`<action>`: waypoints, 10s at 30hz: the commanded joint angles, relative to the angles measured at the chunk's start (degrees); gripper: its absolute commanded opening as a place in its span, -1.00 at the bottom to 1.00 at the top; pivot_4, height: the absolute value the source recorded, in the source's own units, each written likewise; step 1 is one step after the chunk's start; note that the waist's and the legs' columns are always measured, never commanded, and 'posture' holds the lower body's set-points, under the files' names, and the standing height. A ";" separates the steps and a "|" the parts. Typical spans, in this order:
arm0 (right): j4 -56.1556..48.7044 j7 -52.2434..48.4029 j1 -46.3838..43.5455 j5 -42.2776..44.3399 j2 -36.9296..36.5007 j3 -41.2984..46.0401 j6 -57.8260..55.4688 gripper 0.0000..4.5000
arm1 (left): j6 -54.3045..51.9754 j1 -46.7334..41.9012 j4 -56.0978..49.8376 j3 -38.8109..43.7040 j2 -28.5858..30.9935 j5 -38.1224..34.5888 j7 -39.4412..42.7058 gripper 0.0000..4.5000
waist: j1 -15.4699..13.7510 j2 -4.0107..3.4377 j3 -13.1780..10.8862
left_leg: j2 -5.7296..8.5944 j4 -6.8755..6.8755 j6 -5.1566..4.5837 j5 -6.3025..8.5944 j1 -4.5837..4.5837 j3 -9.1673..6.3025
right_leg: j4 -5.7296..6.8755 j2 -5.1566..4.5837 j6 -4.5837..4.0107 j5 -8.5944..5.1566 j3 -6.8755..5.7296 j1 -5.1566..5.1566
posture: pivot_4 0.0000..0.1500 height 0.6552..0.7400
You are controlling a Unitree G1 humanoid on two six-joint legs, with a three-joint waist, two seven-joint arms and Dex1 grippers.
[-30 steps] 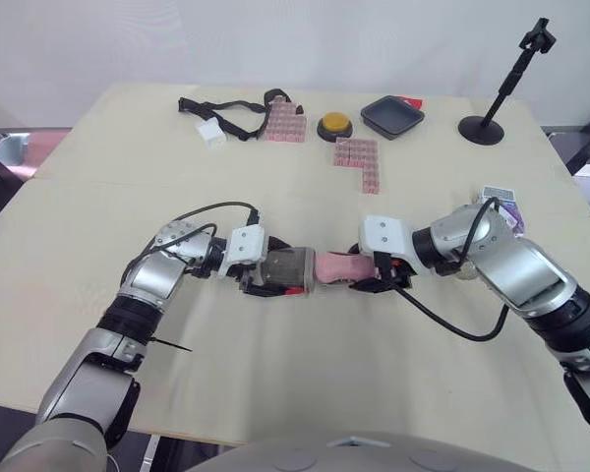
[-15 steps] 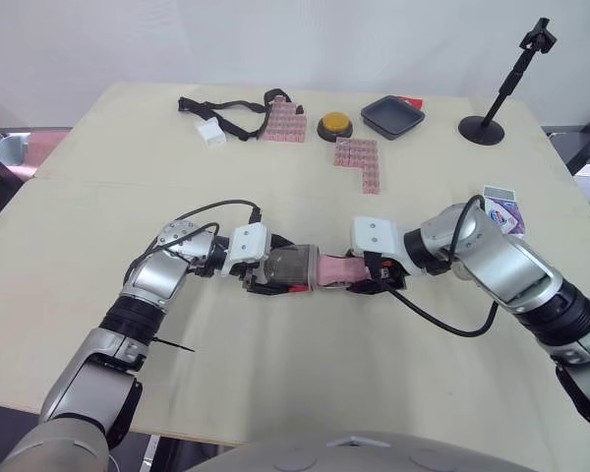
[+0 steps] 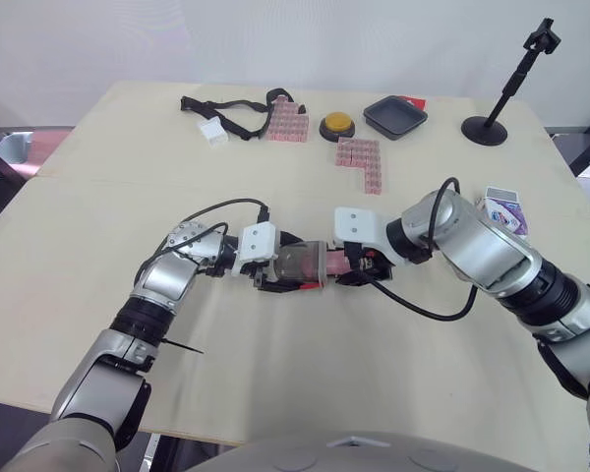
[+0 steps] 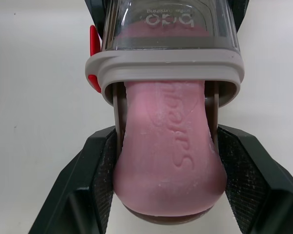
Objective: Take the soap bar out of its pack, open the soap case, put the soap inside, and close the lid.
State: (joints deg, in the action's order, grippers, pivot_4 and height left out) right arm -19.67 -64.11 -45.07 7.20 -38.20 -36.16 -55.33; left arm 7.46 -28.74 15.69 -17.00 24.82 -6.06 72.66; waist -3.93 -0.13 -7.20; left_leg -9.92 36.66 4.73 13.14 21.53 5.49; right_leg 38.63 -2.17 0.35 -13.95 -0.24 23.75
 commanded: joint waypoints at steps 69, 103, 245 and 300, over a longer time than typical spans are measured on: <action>-2.31 0.21 15.75 10.74 -11.05 20.95 6.13 -1.00 | 8.10 -1.43 2.61 1.39 2.72 -0.34 0.25 0.55 | -0.60 -0.01 -0.02 | -0.50 -0.38 0.59 -0.01 -0.05 0.04 | -0.26 0.54 0.00 0.01 0.08 -0.25 | 1.00 0.73; 1.70 1.97 20.85 -0.36 -12.47 11.26 15.77 -0.99 | 8.56 -1.90 4.28 -1.92 1.54 3.06 0.17 0.55 | -0.49 -0.01 0.00 | -0.54 -0.36 0.53 -0.02 -0.09 0.06 | -0.20 0.51 -0.04 -0.01 0.09 -0.24 | 1.00 0.73; 7.46 72.21 17.27 100.83 1.35 30.49 -17.50 -0.06 | 17.97 7.00 -8.67 1.31 -5.39 -1.04 -15.79 0.55 | -0.70 -0.06 -0.03 | -0.35 -0.71 0.82 -0.08 -0.08 0.05 | -0.58 0.65 -0.06 0.08 0.02 -0.30 | 1.00 0.73; -9.74 4.18 -20.11 11.79 -20.47 -14.67 -9.27 -0.06 | -29.19 -7.90 -16.15 -5.51 -6.27 -8.12 -9.49 1.00 | -0.74 -0.08 -0.26 | -0.44 -0.79 0.90 -0.05 -0.02 -0.03 | -0.63 0.80 -0.07 0.08 -0.02 -0.43 | 1.00 0.73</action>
State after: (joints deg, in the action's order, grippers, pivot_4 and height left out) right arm -29.05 -58.78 -63.21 21.42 -58.74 -51.57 -65.40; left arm -23.45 -36.52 -0.53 -22.33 19.07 -15.01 64.08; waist -4.67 -0.21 -7.46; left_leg -10.36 35.87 5.63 13.09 21.50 5.45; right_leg 38.01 -1.37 0.29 -13.87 -0.26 23.32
